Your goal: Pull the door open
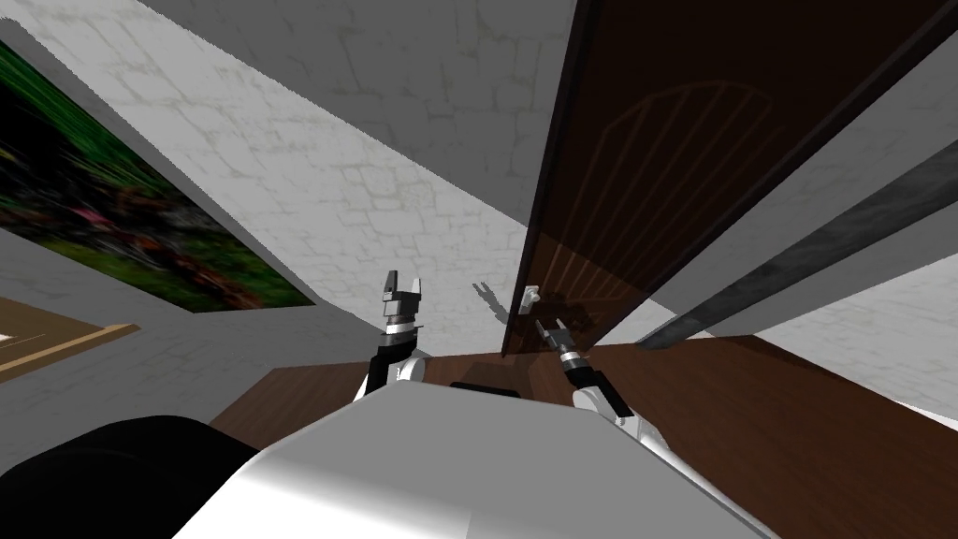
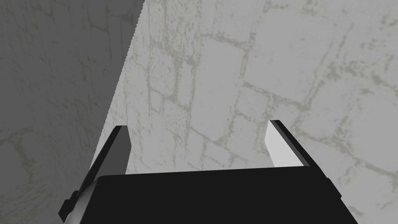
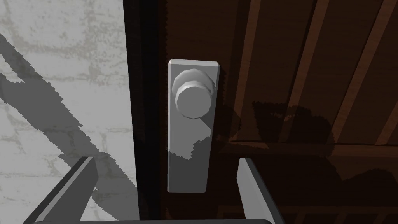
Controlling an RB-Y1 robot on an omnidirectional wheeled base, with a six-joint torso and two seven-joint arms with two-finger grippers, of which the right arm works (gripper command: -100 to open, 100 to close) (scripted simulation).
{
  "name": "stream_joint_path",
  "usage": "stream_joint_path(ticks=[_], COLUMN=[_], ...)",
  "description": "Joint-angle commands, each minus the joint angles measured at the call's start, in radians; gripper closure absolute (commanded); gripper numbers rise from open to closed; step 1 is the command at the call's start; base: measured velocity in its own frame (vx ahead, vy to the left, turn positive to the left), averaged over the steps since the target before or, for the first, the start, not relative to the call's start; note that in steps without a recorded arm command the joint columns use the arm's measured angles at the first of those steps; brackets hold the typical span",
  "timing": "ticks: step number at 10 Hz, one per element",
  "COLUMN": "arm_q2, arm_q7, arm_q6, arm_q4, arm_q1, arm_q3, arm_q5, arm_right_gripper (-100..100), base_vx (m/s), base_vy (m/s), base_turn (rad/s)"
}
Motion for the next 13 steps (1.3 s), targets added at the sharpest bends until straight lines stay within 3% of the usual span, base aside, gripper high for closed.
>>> stream_joint_path(ticks=[1,2,9,10,12,13], arm_q2=[0.000,0.016,0.078,0.094,0.111,0.109], arm_q7=[0.000,0.001,0.021,0.026,0.031,0.035], arm_q6=[0.000,0.006,0.030,0.036,0.042,0.040], arm_q4=[0.000,0.036,0.158,0.189,0.222,0.205], arm_q1=[0.000,-0.016,-0.070,-0.083,-0.098,-0.089], arm_q3=[0.000,-0.026,-0.124,-0.149,-0.176,-0.167], arm_q5=[0.000,-0.013,-0.055,-0.066,-0.077,-0.073], arm_right_gripper=[-100,-100,-100,-100,-100,-100], base_vx=[0.038,0.039,0.050,0.052,0.049,0.021], base_vy=[-0.055,-0.029,-0.025,-0.049,-0.042,-0.020], base_turn=[0.022,0.247,0.226,0.183,0.228,0.044])
